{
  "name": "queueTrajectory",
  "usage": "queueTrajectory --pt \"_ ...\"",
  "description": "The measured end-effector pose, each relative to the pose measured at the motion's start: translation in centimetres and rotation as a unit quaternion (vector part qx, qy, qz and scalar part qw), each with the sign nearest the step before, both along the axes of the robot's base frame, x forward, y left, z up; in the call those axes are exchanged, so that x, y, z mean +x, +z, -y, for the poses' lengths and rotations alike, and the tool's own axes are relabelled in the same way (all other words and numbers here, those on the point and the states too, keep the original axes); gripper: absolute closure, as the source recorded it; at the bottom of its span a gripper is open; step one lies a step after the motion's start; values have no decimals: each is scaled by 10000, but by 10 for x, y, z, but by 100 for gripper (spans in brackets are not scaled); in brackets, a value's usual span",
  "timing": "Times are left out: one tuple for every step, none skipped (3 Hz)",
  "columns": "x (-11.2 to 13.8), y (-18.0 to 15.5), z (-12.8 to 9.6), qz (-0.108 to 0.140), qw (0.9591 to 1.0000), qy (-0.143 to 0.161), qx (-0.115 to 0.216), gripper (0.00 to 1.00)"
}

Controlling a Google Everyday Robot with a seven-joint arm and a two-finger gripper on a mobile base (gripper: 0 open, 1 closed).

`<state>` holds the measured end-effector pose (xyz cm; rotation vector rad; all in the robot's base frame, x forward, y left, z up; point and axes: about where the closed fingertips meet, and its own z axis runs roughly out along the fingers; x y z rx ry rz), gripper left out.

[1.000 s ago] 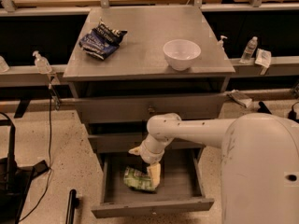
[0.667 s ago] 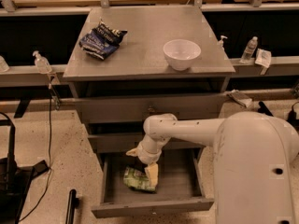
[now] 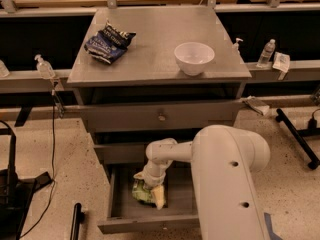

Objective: Pick green jalapeno chip bag from bottom drawer and place on counter

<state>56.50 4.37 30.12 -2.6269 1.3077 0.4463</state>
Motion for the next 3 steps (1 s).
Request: queueTrajectory --pt "-4 -49 -2 95 9996 -16 -269 4" --pt "-3 -83 -4 175 9985 -70 -521 18" --pt "4 -103 -3 240 9969 -183 -729 35"
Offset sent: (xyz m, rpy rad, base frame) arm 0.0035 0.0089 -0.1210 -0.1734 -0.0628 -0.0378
